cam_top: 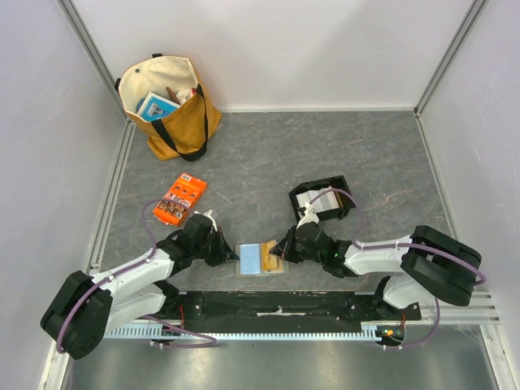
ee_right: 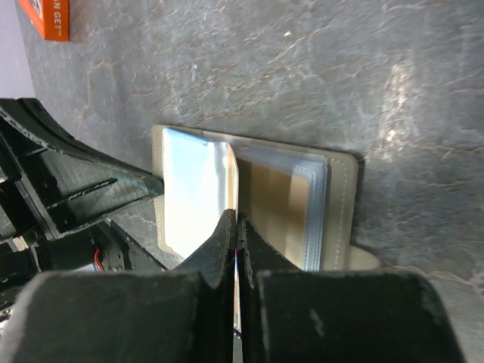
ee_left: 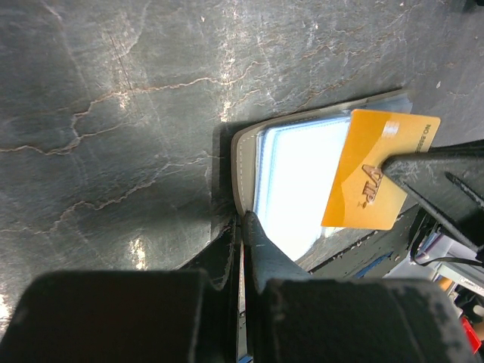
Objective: Put the credit cards into the card holder
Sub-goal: Insert the credit card into the card holder.
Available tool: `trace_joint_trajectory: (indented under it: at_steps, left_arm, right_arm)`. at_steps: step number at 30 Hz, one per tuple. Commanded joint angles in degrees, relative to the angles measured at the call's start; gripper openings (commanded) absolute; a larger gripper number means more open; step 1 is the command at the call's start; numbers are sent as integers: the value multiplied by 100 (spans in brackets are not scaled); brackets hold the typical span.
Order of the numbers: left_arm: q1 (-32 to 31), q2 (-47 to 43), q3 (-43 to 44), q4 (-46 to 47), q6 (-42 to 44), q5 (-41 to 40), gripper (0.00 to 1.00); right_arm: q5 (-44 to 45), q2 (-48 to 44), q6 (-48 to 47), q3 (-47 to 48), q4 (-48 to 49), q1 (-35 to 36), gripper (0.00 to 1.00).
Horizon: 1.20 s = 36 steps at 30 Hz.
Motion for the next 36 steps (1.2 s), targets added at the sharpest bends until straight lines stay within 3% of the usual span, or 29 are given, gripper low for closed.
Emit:
trace_joint_trajectory:
  at_steps: [1,10,18,28,36]
  left_arm:
    - [-10,-8,-33,63,97,-125,2]
    - [-19,80,3,98,79,-108,2]
    - [-10,45,-6,80,53,-160,2]
    - [-10,54,11,107,70,-125,2]
    - [-19,1,-41,107,70,-108,2]
  right_arm:
    - [-154,103,-127,-97,66,-154,0]
    - [-682,543,-4,-88,673,-146,0]
    - [-585,183,75,-79,349,-84,0]
    - [-321,490,312,-264,682,-58,0]
    - [56,473,67,-9,305,-66,0]
